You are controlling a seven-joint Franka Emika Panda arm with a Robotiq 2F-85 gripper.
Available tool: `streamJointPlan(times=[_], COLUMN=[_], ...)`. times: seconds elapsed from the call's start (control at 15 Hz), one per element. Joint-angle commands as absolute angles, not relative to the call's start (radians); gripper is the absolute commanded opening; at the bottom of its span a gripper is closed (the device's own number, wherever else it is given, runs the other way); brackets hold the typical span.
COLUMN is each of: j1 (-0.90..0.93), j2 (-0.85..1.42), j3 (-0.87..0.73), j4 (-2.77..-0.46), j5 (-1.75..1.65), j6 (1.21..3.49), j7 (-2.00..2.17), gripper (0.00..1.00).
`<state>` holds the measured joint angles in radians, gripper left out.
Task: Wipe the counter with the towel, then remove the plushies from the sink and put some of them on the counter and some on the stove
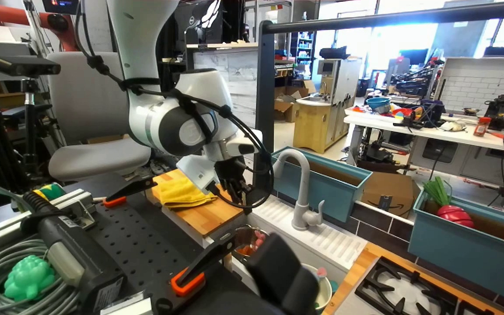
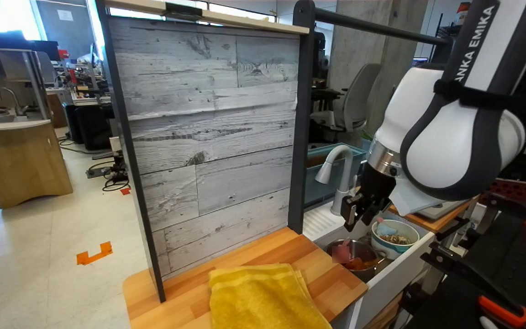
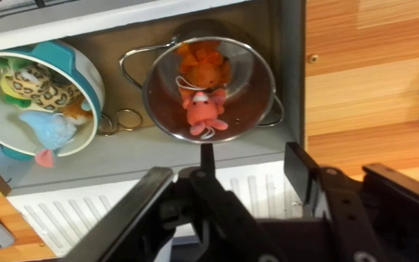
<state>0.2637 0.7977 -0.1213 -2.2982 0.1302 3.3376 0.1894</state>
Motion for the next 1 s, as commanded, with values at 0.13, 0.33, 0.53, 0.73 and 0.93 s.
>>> streamJointPlan(times=[0.13,0.33,0.53,0.73,0.93], j1=[0.332,0.322,0.303,0.287,0.281], j2=[0.997,1.091,1.158,1.190,1.219], j3=[-0.204,-0.192,-0.172,-0.149,-0.140], j4=[-2.103,-2.021,-1.965,-1.927,-1.894], j5=[0.192,0.188,0.174,0.170,0.171], j6=[3.221,3.235,3.292,3.327,3.357], j7=[0.218,0.234,0.222,0.209,0.200], gripper=[0.98,1.00,1.00,1.00,1.00])
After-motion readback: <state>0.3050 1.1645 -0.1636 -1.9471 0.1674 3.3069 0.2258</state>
